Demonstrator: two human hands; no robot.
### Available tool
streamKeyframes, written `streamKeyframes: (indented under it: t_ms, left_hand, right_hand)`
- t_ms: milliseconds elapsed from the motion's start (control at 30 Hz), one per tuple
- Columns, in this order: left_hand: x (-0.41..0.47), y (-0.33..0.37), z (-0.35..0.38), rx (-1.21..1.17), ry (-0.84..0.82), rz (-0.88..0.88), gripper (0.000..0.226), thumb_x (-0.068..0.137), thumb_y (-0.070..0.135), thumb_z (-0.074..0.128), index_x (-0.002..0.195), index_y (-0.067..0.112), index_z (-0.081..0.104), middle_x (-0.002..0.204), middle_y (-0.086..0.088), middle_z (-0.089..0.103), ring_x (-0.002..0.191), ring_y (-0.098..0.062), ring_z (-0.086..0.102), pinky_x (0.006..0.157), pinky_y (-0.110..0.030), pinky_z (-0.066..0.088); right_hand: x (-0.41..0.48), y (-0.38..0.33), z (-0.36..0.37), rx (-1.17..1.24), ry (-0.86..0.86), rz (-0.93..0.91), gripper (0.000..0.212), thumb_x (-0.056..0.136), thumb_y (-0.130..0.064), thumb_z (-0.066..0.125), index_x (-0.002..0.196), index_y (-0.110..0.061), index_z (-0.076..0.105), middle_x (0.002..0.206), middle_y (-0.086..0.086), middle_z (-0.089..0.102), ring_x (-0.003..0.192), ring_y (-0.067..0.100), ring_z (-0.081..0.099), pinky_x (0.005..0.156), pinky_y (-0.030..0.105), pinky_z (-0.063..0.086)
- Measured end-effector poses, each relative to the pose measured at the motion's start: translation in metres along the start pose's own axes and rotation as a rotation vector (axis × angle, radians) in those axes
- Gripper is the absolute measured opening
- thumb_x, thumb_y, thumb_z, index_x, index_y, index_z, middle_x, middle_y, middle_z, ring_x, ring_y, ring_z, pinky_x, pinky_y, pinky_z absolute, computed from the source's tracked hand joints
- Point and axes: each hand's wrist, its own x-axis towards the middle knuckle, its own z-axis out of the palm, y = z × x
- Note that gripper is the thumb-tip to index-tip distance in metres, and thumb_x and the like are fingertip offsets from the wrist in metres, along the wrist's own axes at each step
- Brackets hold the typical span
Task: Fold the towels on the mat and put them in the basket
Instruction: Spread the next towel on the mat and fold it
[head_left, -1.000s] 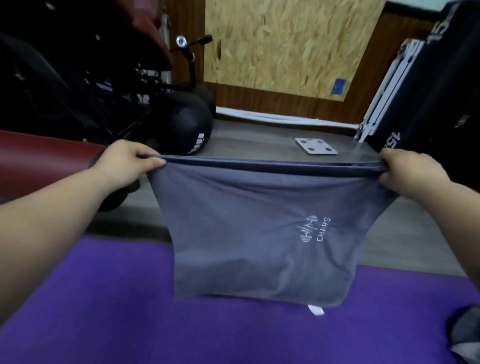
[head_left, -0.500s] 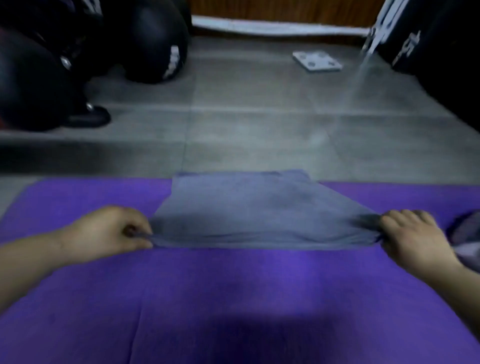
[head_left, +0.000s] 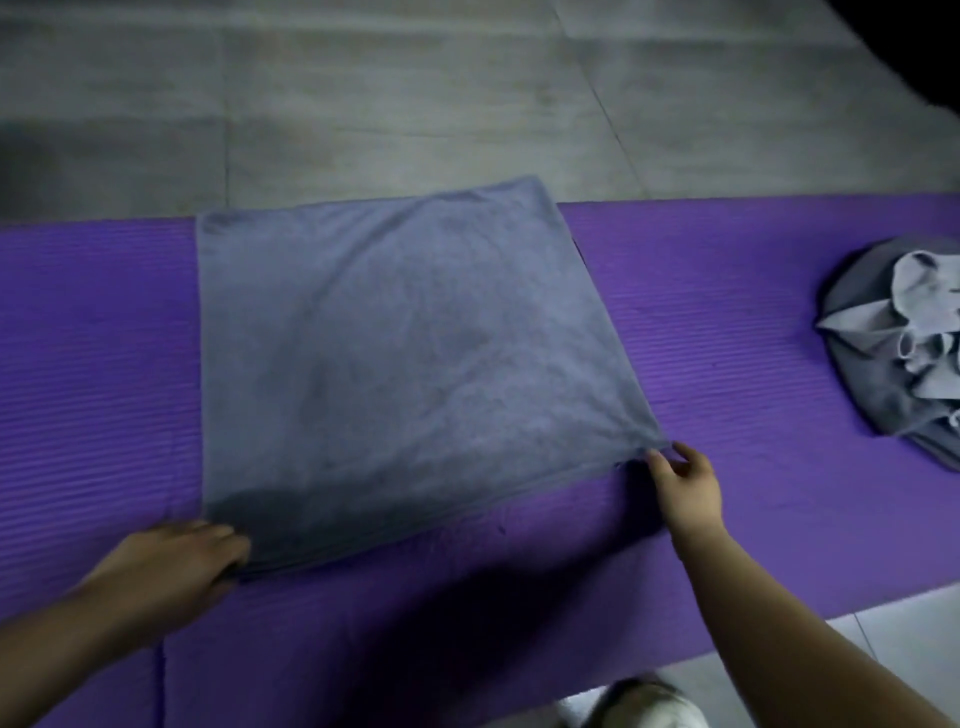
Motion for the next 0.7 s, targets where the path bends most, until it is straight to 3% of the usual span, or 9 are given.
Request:
streamKeyframes:
  t_ms: [100,167,233,267,333,367,433,567,700]
  left_hand:
    - [-0.003,0.0,0.004,-0.001,0.056,0.04,0.059,0.034,0.032,0.076,0.07,0.028,0.029,0.044,0.009,0.049,0.037,-0.006,0.054,0.033,-0.021,0.041]
    - [-0.004,0.004,0.004,-0.007,0.094,0.088,0.039,0.047,0.035,0.06,0.07,0.026,0.029,0.044,0.009,0.049,0.036,-0.008,0.054,0.032,-0.021,0.041]
    - [-0.003,0.007,0.004,-0.027,0.14,0.088,0.021,0.057,0.036,0.042,0.07,0.026,0.028,0.043,0.008,0.049,0.036,-0.008,0.054,0.032,-0.02,0.041]
    - [-0.003,0.006,0.004,-0.029,0.161,0.086,0.019,0.057,0.036,0.037,0.07,0.026,0.028,0.044,0.008,0.048,0.036,-0.008,0.053,0.032,-0.02,0.041]
    - [0.0,0.009,0.004,-0.039,0.147,0.079,0.018,0.056,0.036,0.035,0.07,0.026,0.029,0.044,0.009,0.049,0.036,-0.009,0.054,0.032,-0.02,0.041]
    - [0.0,0.01,0.004,-0.032,0.138,0.076,0.018,0.056,0.035,0.035,0.07,0.026,0.029,0.044,0.009,0.049,0.036,-0.009,0.054,0.032,-0.02,0.041]
    - [0.0,0.009,0.009,0.02,0.156,0.086,0.017,0.058,0.036,0.035,0.07,0.027,0.029,0.045,0.01,0.05,0.038,-0.008,0.054,0.033,-0.019,0.041]
    - [-0.001,0.013,0.005,-0.07,-0.008,0.0,0.02,0.059,0.04,0.038,0.071,0.025,0.032,0.049,0.013,0.051,0.043,-0.003,0.054,0.037,-0.017,0.041]
    - [0.005,0.02,0.003,-0.106,-0.351,0.016,0.05,0.07,0.057,0.034,0.107,0.03,0.052,0.094,0.011,0.063,0.096,0.0,0.059,0.082,-0.015,0.044]
  right_hand:
    - [0.004,-0.017,0.009,0.109,-0.006,-0.035,0.006,0.085,-0.004,0.061,0.091,-0.001,0.06,0.062,0.003,0.055,0.054,-0.004,0.052,0.052,0.006,0.036]
    - [0.012,-0.024,0.012,0.14,-0.001,-0.033,0.021,0.084,0.002,0.06,0.067,-0.01,0.056,0.043,-0.007,0.056,0.045,-0.008,0.051,0.053,0.004,0.036]
    - [0.015,-0.033,0.013,0.109,-0.036,-0.076,0.02,0.084,-0.001,0.061,0.064,-0.007,0.062,0.056,-0.006,0.067,0.053,-0.002,0.053,0.069,0.021,0.042]
    - [0.016,-0.036,0.013,-0.029,-0.059,-0.108,0.014,0.085,-0.009,0.062,0.074,-0.001,0.068,0.076,0.008,0.071,0.066,0.001,0.056,0.078,0.027,0.042]
    - [0.017,-0.035,0.01,-0.34,-0.088,-0.124,0.027,0.088,-0.025,0.059,0.102,-0.005,0.068,0.117,0.02,0.055,0.11,0.028,0.05,0.097,0.033,0.035]
    - [0.017,-0.034,0.009,-0.418,-0.105,-0.094,0.033,0.089,-0.029,0.056,0.11,-0.006,0.065,0.125,0.021,0.046,0.117,0.036,0.042,0.101,0.033,0.032]
    - [0.018,-0.03,0.007,-0.439,-0.101,-0.035,0.038,0.089,-0.027,0.055,0.117,-0.001,0.059,0.127,0.026,0.043,0.119,0.041,0.041,0.1,0.033,0.032]
    - [0.017,-0.021,0.005,-0.333,-0.058,0.001,0.031,0.089,-0.011,0.055,0.11,0.011,0.059,0.115,0.031,0.059,0.111,0.04,0.054,0.088,0.038,0.04]
    - [0.014,0.0,-0.004,-0.12,0.065,0.098,0.024,0.084,-0.004,0.059,0.102,0.013,0.059,0.099,0.029,0.064,0.097,0.037,0.059,0.077,0.034,0.042]
